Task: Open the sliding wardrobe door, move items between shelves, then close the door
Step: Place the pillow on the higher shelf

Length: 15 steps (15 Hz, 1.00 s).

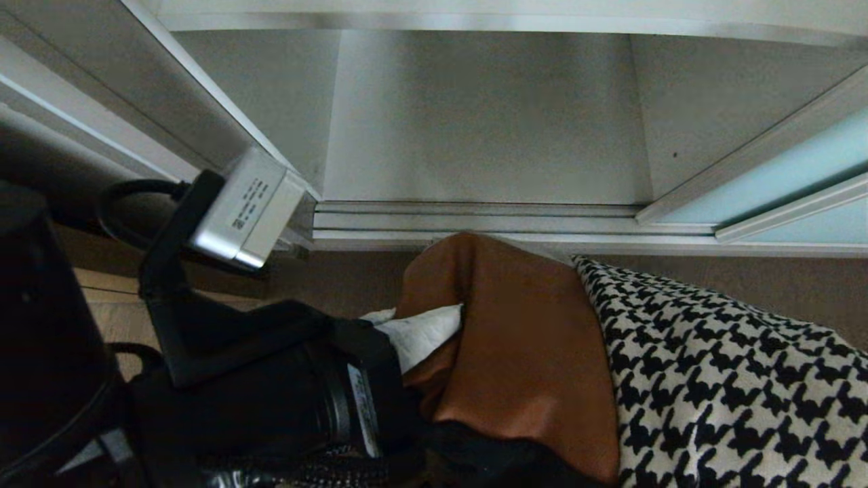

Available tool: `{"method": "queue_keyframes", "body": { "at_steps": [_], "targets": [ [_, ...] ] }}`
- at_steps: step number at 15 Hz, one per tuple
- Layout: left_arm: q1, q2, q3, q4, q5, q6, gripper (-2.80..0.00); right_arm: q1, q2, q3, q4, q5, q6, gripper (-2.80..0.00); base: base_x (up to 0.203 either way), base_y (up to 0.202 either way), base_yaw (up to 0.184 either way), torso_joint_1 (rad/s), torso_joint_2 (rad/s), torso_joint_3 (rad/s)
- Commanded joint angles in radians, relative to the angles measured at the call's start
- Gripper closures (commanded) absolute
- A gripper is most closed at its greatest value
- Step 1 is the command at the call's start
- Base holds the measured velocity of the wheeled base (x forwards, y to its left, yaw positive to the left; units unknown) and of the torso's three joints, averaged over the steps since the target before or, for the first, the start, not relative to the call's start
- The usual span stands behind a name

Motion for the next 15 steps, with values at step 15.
{"method": "queue_keyframes", "body": {
  "at_steps": [15],
  "targets": [
    [0.001, 0.001, 0.044, -0.070, -0.002, 0.001, 0.00, 0.001, -0.004, -0.005, 0.018, 0.003, 0.002, 0.00, 0.000, 0.000, 0.000, 0.000, 0.00, 0.000]
  ]
}}
